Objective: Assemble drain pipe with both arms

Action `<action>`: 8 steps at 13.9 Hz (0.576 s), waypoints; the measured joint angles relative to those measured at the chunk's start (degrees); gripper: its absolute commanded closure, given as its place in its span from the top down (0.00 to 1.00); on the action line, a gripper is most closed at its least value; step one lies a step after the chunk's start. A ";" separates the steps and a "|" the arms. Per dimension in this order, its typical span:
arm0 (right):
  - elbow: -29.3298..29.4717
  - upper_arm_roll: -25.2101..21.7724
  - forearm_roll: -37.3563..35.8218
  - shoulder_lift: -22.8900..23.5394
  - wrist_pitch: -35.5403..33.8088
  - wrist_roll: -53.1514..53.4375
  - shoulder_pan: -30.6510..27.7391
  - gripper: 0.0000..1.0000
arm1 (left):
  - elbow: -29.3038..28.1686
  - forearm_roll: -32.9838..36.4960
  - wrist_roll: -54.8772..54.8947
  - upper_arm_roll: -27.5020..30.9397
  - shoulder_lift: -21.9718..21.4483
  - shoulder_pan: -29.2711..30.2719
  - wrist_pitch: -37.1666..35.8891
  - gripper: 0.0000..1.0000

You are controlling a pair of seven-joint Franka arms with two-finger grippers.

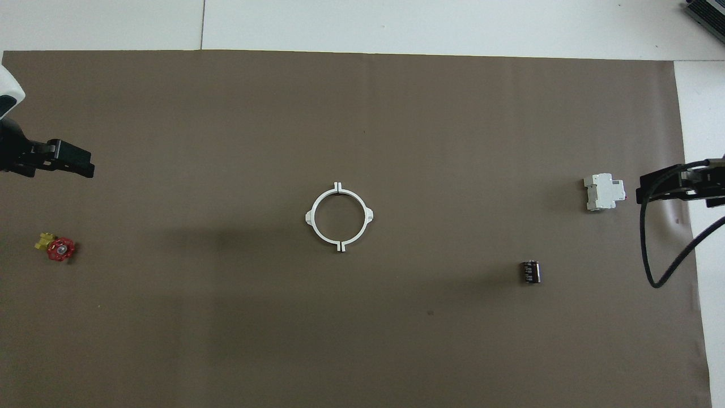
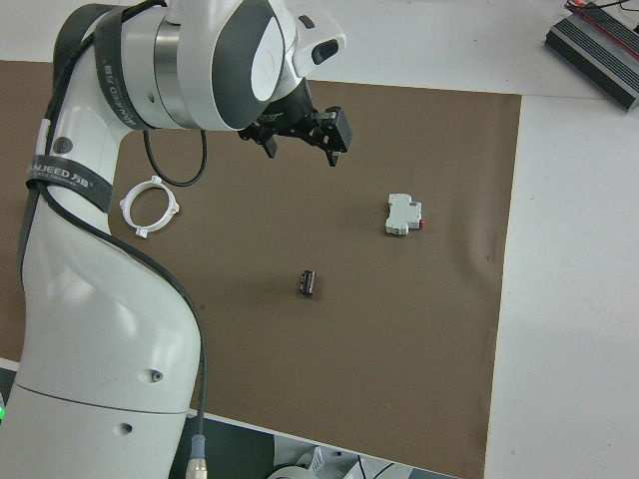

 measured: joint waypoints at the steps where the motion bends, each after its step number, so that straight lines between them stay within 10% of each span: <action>1: 0.00 0.00 0.00 0.00 0.00 0.00 0.00 1.00 | 0.00 0.00 0.00 0.00 0.00 -0.01 0.00 1.00; 8: 0.00 0.00 0.00 0.00 0.00 0.00 0.00 1.00 | 1.44 -0.02 0.00 0.10 -0.16 -0.01 -3.19 1.00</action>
